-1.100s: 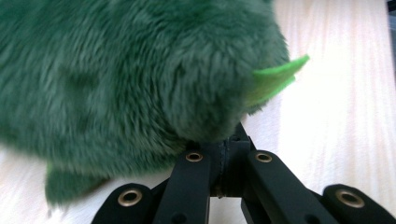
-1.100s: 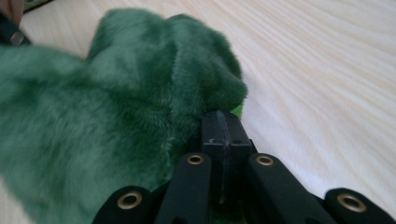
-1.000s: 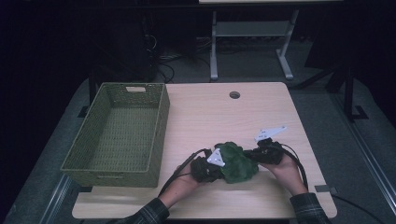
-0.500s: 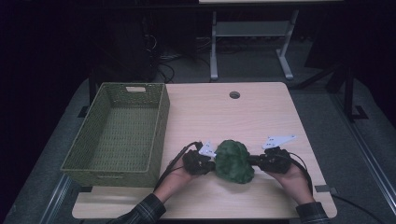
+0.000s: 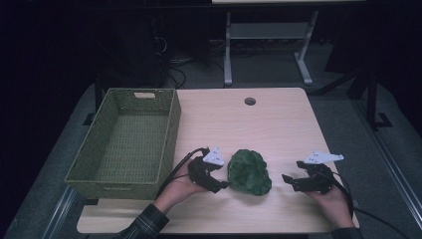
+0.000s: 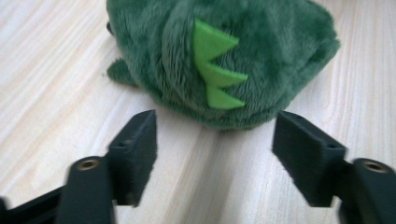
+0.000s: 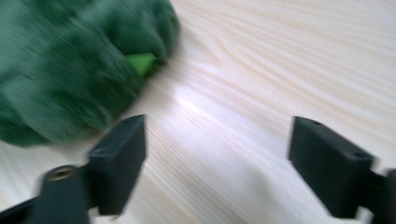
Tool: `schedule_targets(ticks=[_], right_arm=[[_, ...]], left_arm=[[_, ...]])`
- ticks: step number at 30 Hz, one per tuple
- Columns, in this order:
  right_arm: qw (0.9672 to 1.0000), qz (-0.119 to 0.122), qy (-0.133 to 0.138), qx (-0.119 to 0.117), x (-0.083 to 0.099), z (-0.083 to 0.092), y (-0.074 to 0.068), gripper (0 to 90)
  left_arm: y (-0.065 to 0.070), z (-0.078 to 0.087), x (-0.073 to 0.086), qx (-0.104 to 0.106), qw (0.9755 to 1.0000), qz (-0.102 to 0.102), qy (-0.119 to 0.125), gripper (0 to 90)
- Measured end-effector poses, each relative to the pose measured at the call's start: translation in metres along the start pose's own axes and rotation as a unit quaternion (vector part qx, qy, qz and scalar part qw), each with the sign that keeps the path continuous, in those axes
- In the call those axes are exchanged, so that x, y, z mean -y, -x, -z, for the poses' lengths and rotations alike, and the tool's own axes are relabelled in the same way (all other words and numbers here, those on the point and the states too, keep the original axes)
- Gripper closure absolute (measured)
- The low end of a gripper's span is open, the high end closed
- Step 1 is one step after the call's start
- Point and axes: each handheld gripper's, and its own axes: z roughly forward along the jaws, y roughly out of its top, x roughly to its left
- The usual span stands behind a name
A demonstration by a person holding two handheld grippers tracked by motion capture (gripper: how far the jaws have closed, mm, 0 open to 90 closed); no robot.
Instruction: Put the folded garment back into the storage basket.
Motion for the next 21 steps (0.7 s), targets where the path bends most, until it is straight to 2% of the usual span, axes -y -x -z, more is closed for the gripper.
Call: schedule_targets(ticks=[4, 6, 7, 9, 10, 13, 16, 21], right_arm=[[0.9994, 0.008, -0.019, 0.027, 0.010, -0.004, 0.003, 9.6], [0.9990, 0.006, -0.030, 0.032, 0.013, -0.006, 0.005, 8.6], [0.9989, 0.005, -0.031, 0.033, 0.014, -0.008, 0.006, 7.9], [0.9986, 0.002, -0.036, 0.038, 0.015, -0.010, 0.007, 6.7], [0.9985, 0.001, -0.039, 0.040, 0.016, -0.012, 0.008, 4.4], [0.9987, -0.008, -0.037, 0.033, 0.017, -0.013, 0.011, 3.0], [0.9991, -0.004, -0.025, 0.032, 0.019, -0.015, 0.012, 1.6], [0.9991, -0.007, -0.025, 0.033, 0.019, -0.015, 0.012, 1.7]], left_arm=[[-0.002, 0.002, -0.012, 0.006, 0.9999, -0.013, 0.001, 21.1], [-0.002, 0.002, -0.017, 0.011, 0.9998, -0.014, 0.007, 19.1], [-0.003, 0.003, -0.020, 0.012, 0.9996, -0.024, 0.003, 18.2], [-0.001, 0.002, -0.024, 0.019, 0.9995, -0.024, 0.007, 17.0], [-0.002, 0.002, -0.026, 0.023, 0.9991, -0.037, 0.001, 16.1], [-0.001, 0.000, -0.031, 0.027, 0.9987, -0.042, 0.004, 15.1], [-0.003, -0.002, -0.037, 0.033, 0.9981, -0.052, 0.004, 14.6], [-0.005, -0.009, -0.043, 0.040, 0.9977, -0.055, 0.007, 13.6]])
